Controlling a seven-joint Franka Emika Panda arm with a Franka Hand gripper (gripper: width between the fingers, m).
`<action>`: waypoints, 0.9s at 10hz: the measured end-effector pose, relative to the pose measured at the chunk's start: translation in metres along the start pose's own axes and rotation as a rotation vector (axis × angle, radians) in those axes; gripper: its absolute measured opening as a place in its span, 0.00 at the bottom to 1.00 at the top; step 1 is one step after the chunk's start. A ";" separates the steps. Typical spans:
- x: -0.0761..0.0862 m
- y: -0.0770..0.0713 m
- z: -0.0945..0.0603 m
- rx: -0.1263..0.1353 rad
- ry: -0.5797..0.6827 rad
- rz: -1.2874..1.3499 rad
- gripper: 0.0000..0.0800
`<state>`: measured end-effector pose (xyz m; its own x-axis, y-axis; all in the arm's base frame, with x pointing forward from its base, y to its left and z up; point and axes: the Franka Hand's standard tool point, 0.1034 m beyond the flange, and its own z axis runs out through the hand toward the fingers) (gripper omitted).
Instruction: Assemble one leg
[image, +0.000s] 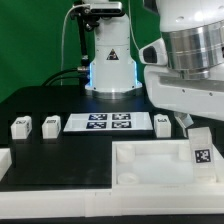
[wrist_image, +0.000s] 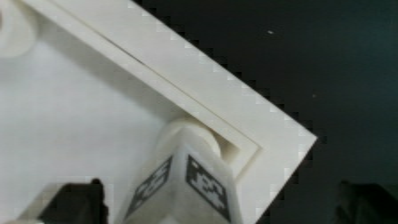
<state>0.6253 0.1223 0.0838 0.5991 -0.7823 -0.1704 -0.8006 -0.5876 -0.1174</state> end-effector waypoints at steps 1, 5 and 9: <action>0.000 0.000 0.000 0.000 0.000 -0.074 0.81; 0.004 0.004 0.003 -0.019 0.015 -0.576 0.81; 0.002 0.002 0.004 -0.012 0.014 -0.542 0.64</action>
Offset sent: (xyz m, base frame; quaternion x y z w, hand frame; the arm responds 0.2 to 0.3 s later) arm -0.0065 -0.0129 -0.0067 -0.0143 0.0343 -0.3360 0.9411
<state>0.6250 0.1202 0.0789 0.9263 -0.3693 -0.0751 -0.3768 -0.9099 -0.1737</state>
